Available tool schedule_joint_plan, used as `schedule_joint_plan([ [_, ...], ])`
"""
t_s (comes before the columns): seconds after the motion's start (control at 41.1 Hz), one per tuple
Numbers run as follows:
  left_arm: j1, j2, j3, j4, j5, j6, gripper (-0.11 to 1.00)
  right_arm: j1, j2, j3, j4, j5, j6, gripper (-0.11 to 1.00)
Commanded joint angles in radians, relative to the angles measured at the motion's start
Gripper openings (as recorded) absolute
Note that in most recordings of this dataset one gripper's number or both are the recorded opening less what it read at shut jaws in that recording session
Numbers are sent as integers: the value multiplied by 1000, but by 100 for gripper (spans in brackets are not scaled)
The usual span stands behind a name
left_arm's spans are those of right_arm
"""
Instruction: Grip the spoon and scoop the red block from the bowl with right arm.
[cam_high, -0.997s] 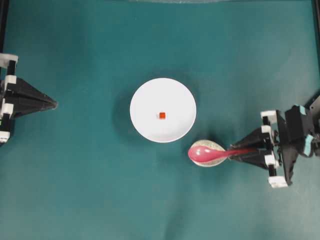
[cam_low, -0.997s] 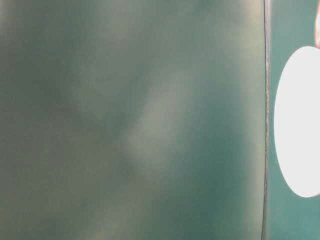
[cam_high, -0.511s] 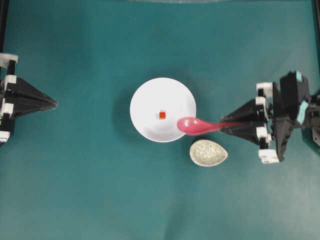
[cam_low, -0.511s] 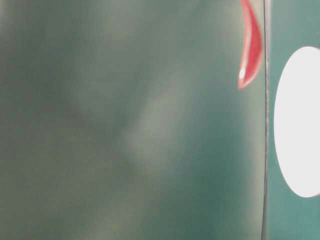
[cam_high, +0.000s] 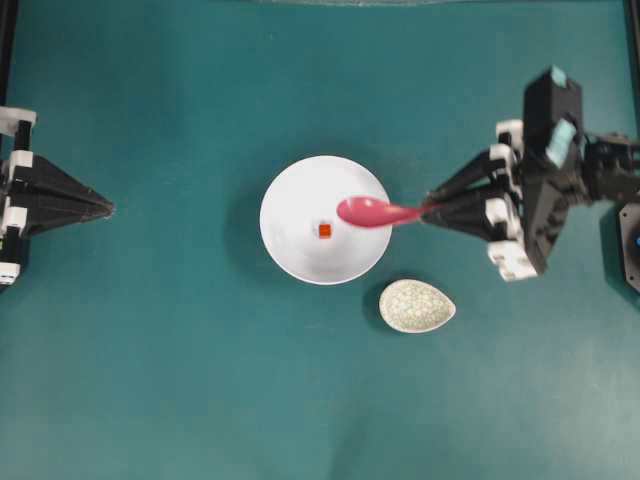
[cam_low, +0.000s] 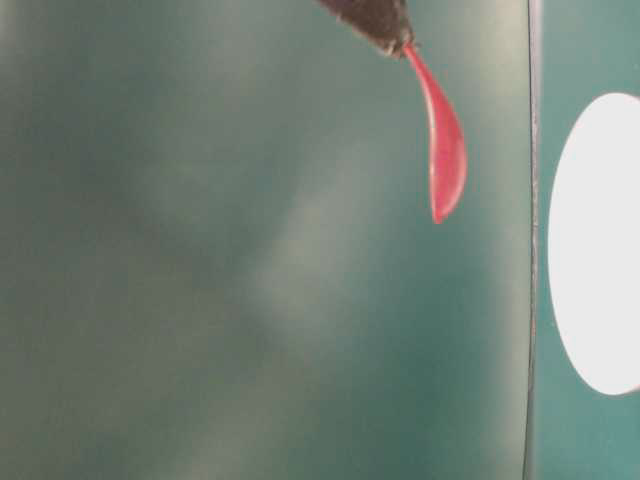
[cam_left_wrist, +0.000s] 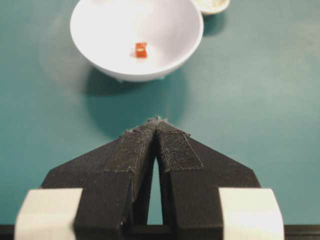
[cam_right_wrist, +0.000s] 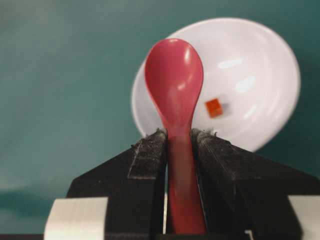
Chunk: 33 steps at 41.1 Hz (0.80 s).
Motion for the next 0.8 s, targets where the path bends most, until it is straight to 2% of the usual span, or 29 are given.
schedule_joint_plan([
  [0.0,0,9,-17,3,-11,2,0,-41,12,-66,-17,87,-2,25],
  [0.219,0,9,-17,3,-12,3,0,-63,92,-170,-130,262,3,25],
  [0.632,-2,9,-17,3,-11,5,0,-63,270,-350,-282,457,6,25],
  [0.778,0,9,-17,3,-12,6,0,-63,316,-402,-318,525,8,25],
])
